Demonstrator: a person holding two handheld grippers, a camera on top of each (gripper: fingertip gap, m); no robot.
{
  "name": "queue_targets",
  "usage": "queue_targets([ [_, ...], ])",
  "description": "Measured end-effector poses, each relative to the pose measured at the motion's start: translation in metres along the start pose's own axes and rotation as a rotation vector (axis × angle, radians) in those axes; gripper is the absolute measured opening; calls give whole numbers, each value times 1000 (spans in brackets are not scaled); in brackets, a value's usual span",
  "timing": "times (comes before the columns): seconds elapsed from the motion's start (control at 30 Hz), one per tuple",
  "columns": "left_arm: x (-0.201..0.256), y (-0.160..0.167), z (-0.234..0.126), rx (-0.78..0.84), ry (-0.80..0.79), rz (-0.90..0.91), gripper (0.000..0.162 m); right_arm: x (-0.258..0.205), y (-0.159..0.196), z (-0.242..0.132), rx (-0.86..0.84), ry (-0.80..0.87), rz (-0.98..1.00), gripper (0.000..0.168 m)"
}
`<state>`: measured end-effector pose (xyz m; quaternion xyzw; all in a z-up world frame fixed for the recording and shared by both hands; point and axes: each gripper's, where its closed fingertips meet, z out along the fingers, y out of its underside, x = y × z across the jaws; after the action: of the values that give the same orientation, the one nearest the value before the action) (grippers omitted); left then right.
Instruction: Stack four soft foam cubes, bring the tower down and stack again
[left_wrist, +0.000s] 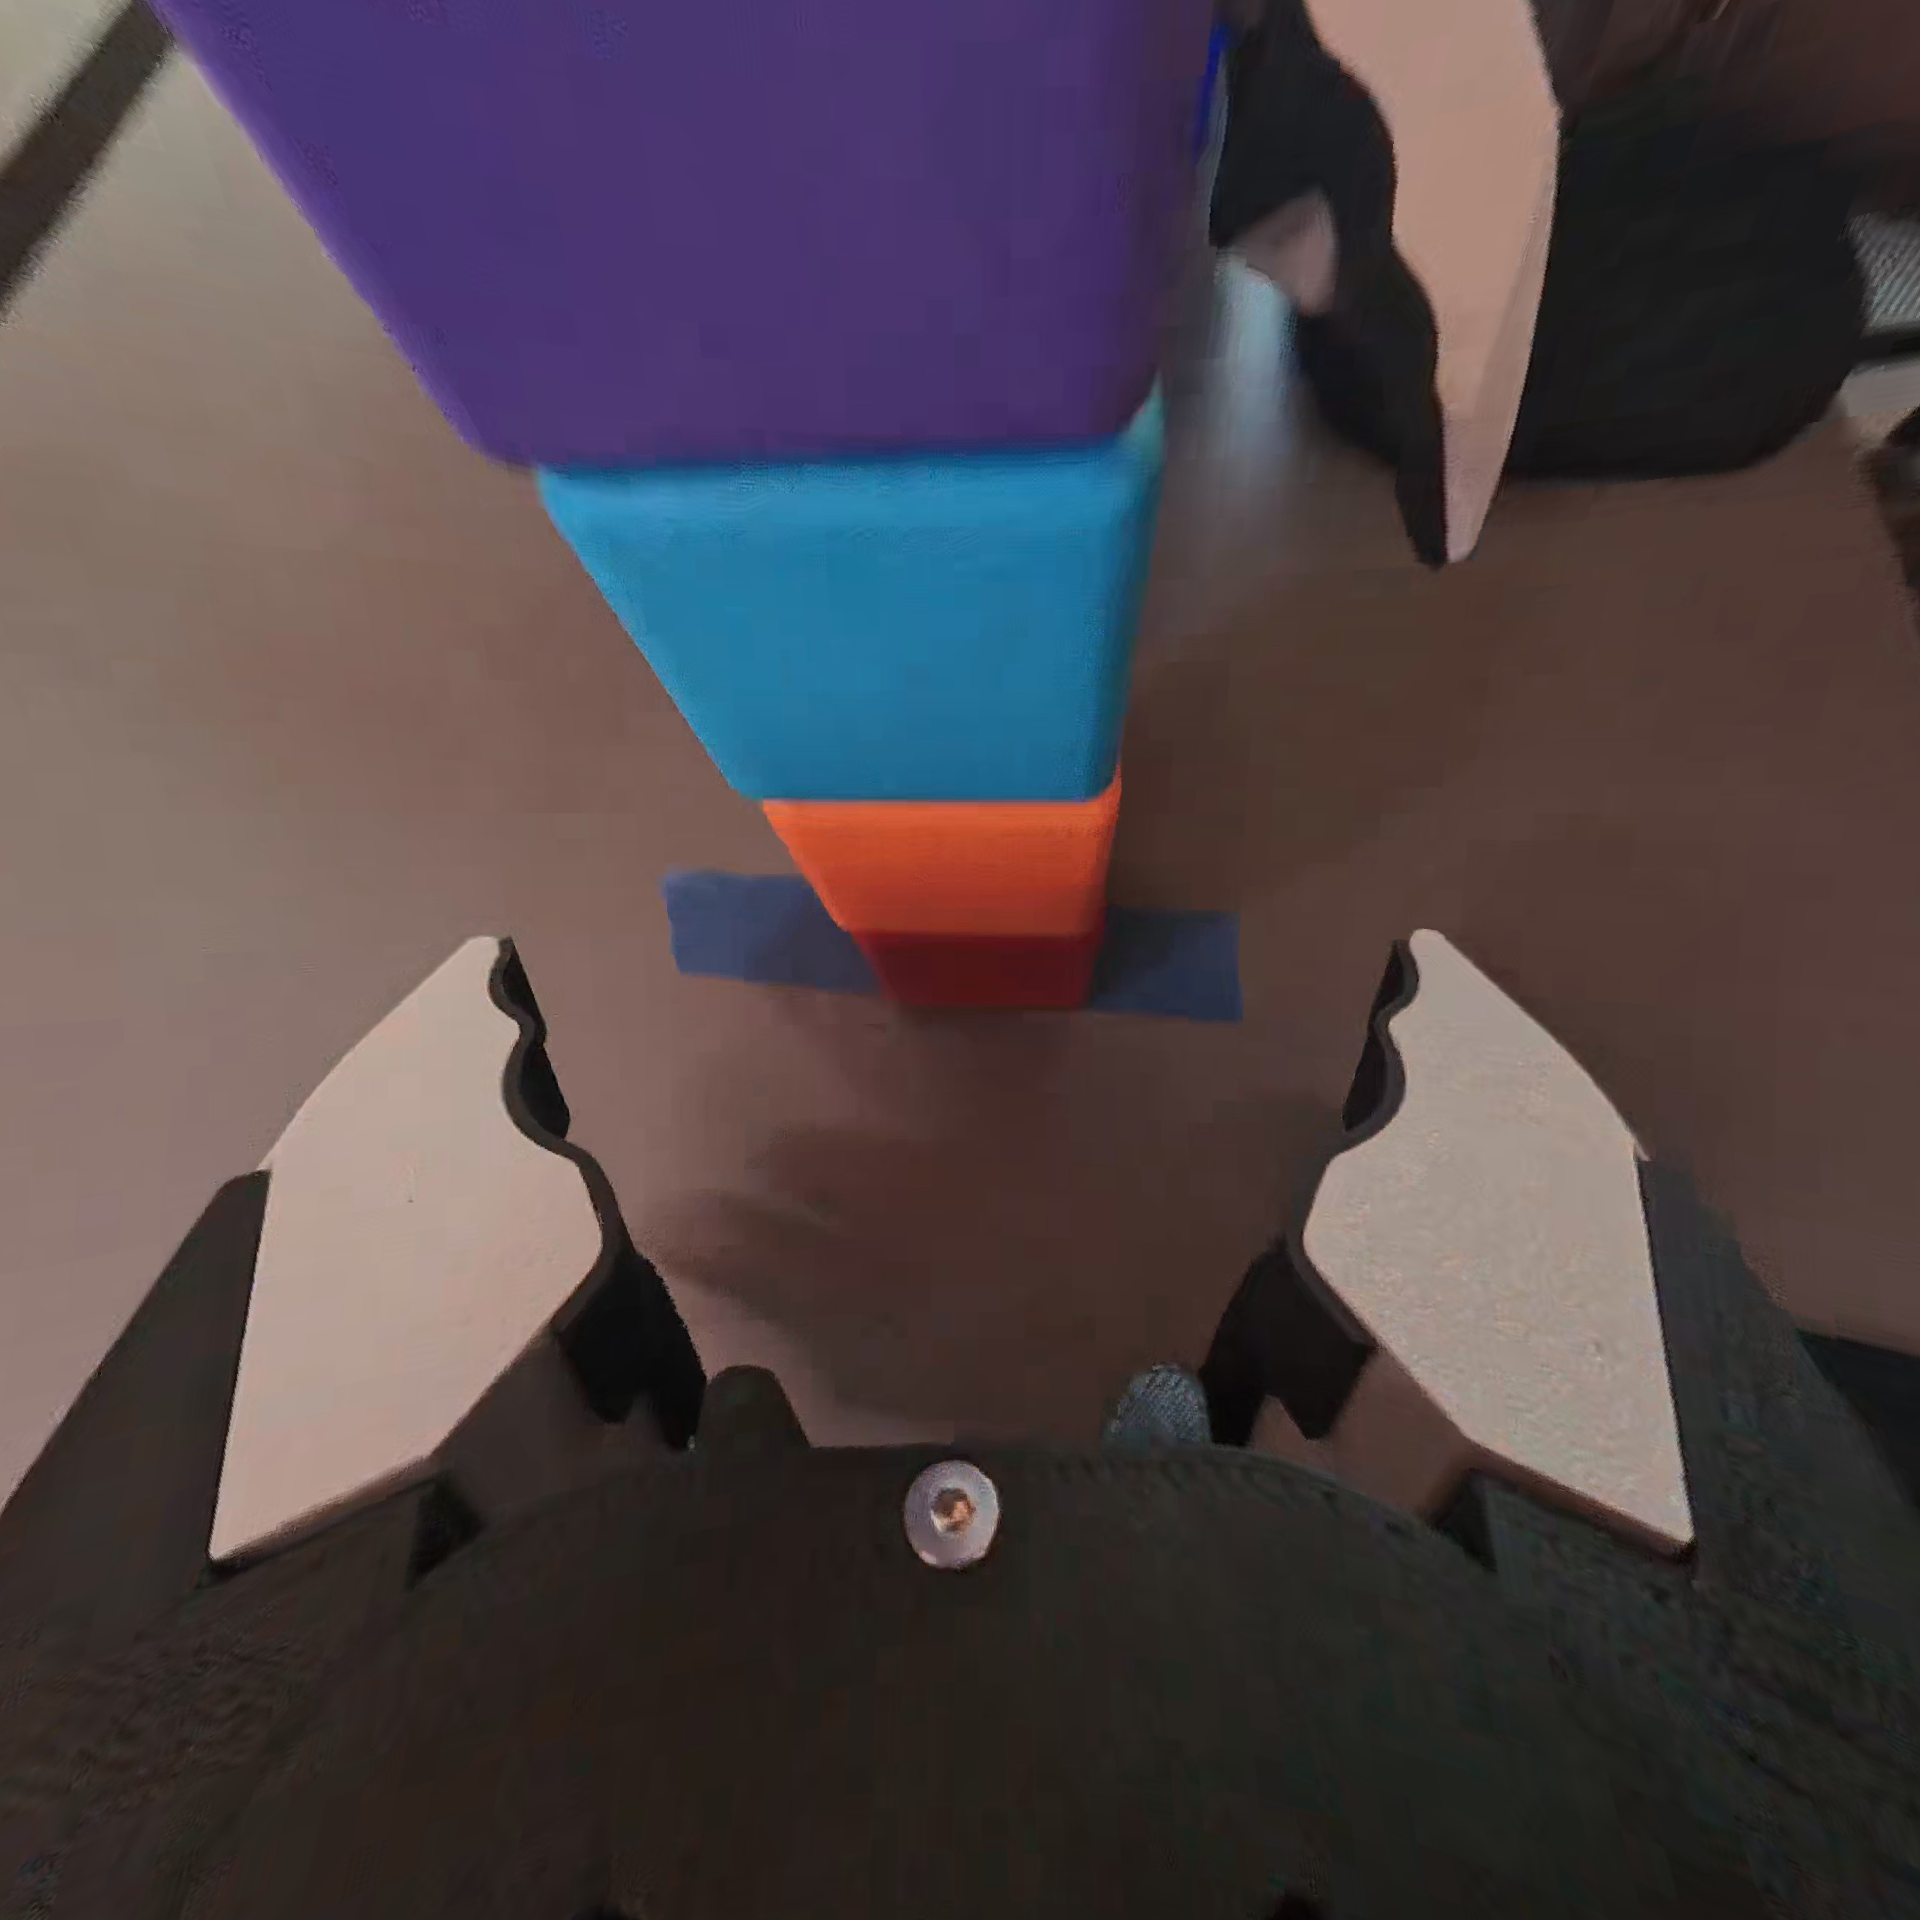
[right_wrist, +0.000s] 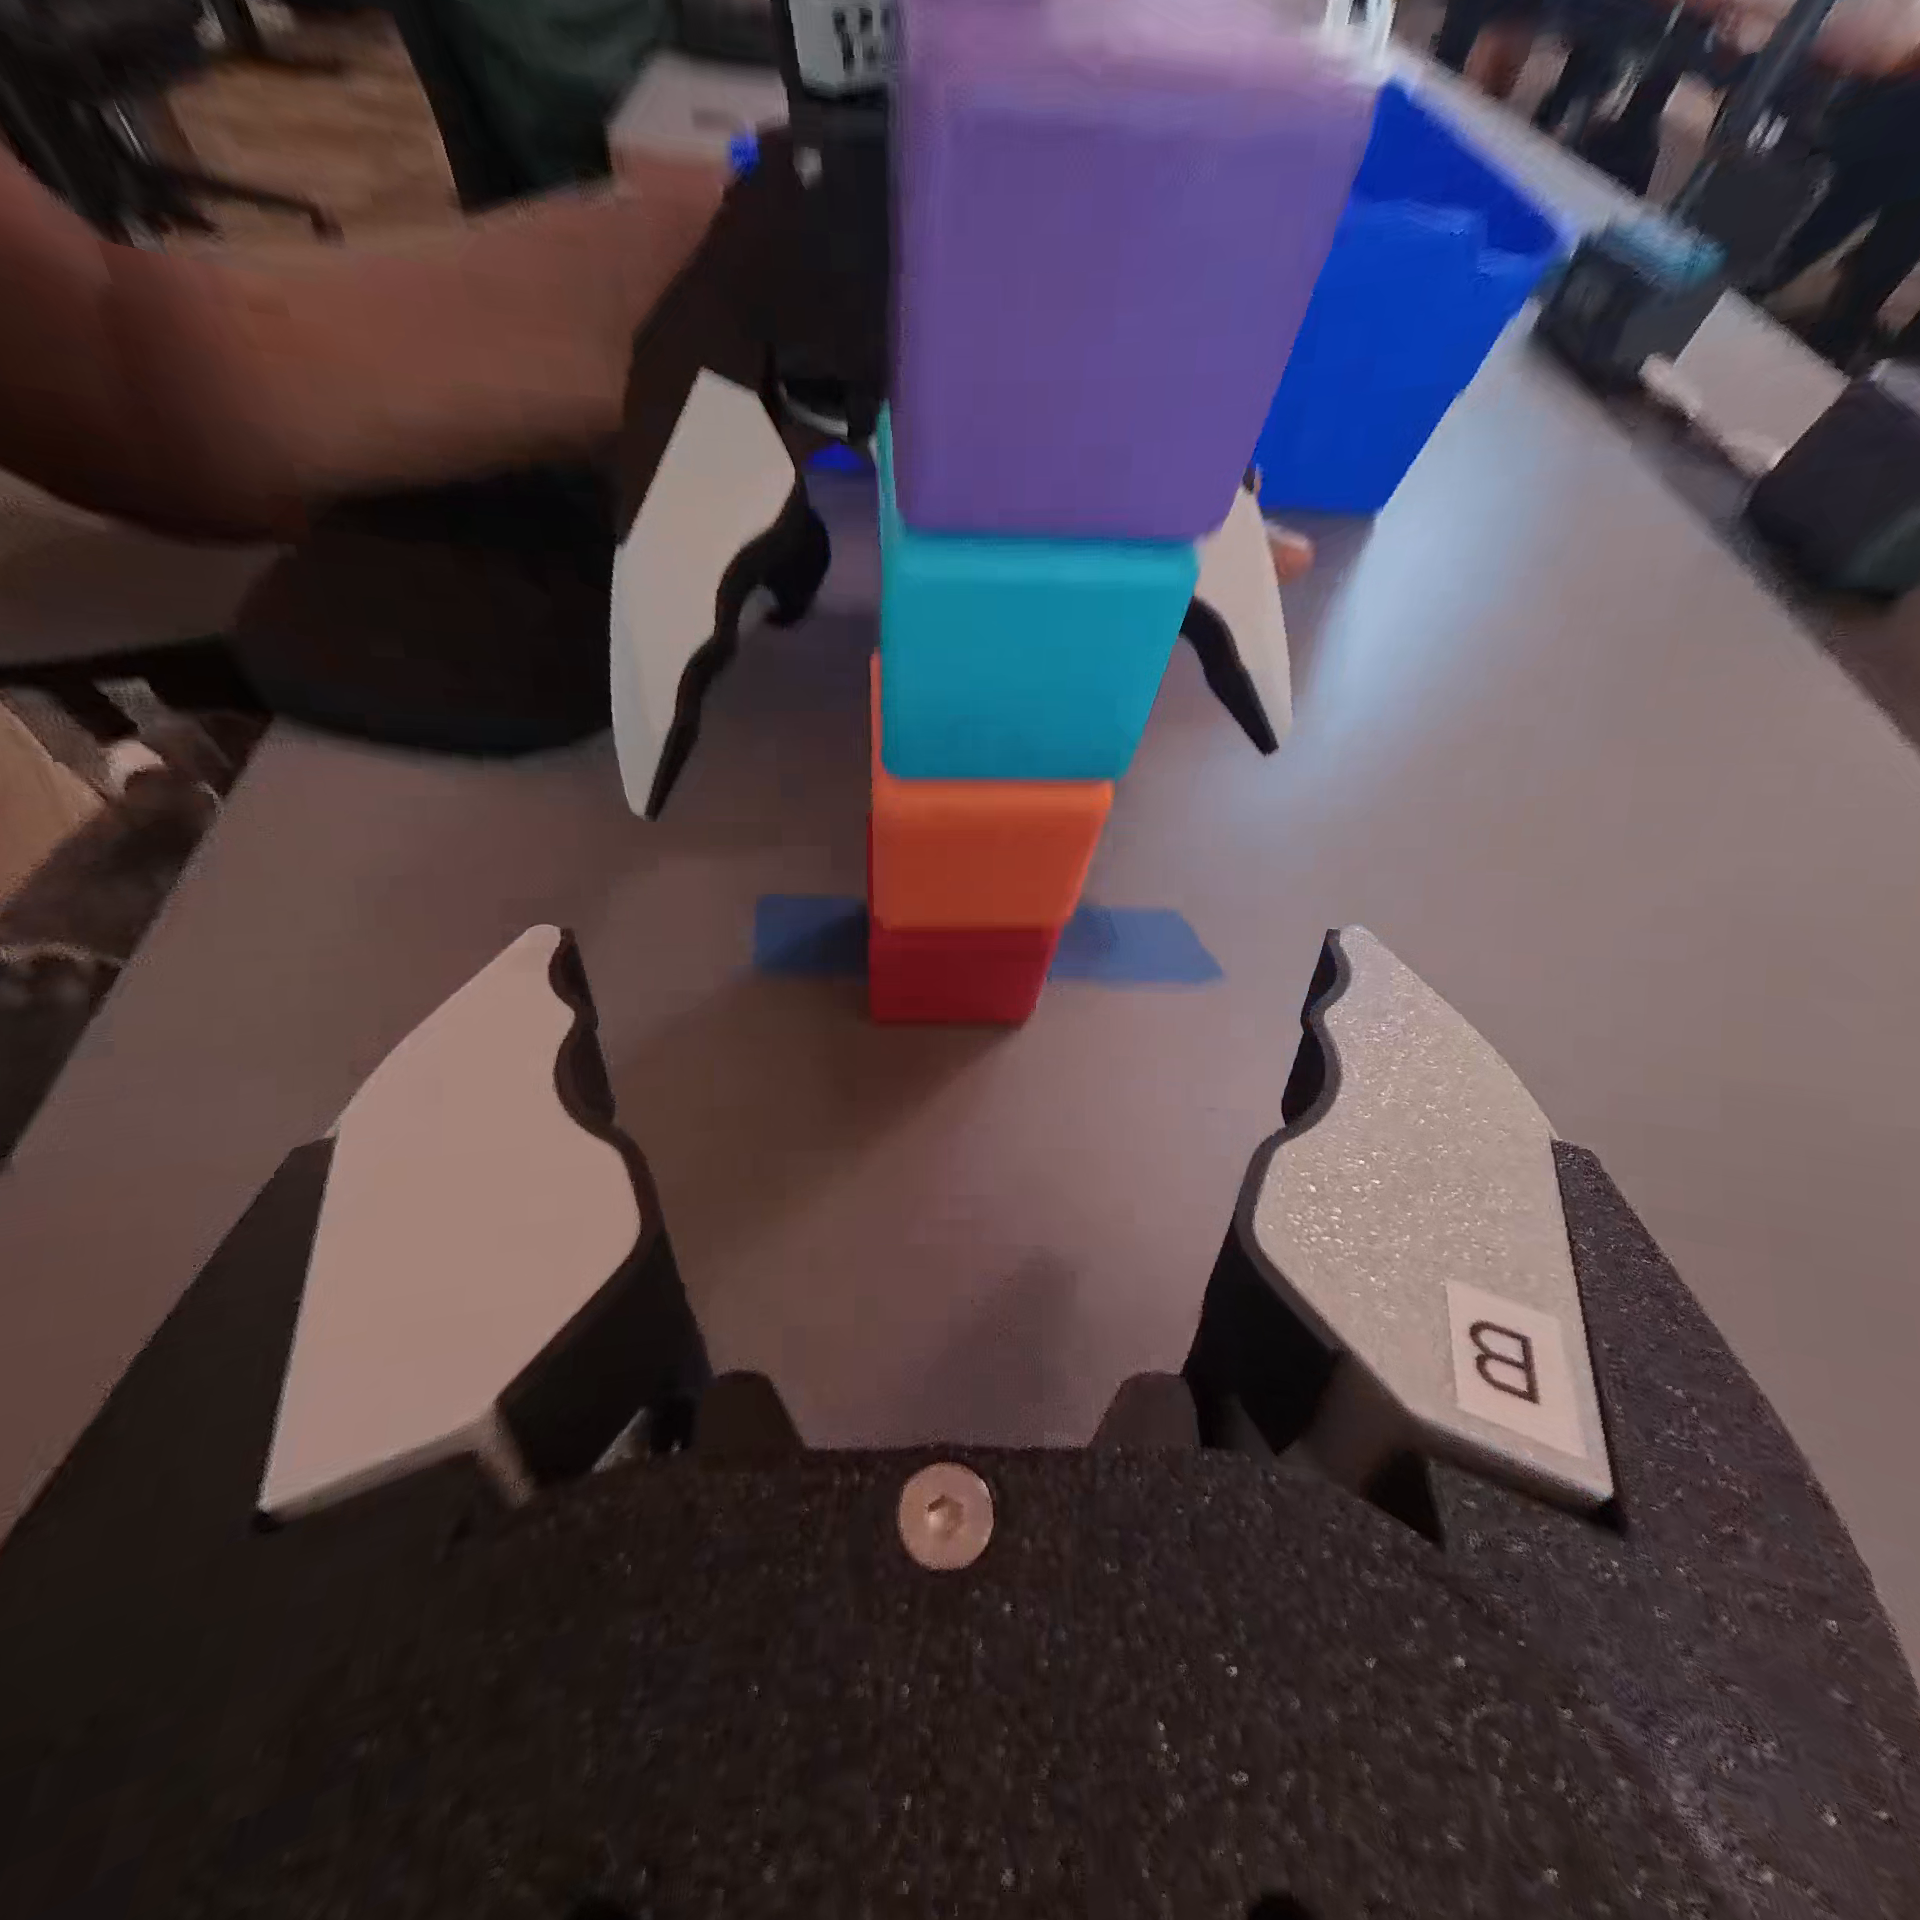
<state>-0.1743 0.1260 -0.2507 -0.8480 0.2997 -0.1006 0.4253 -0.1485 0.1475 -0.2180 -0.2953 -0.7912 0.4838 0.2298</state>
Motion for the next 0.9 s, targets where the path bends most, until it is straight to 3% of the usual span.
queue_targets([
  [0.1,2,20,7,-115,22,-15,145,-1,26,5,-142,-11,17,130],
  [0.23,3,14,7,-83,31,-19,145,-5,35,7,-190,-40,42,131],
  [0.47,-5,-45,-21,275,-13,-34,145,6,-30,-9,153,31,34,114],
  [0.7,-14,-94,-63,631,-87,-48,145,14,-84,-47,493,71,88,108],
  [0.8,-16,-103,-68,714,-70,-100,141,14,-86,-50,503,71,86,106],
  [0.9,-12,-99,-53,652,-32,-130,130,14,-85,-44,451,64,87,107],
])
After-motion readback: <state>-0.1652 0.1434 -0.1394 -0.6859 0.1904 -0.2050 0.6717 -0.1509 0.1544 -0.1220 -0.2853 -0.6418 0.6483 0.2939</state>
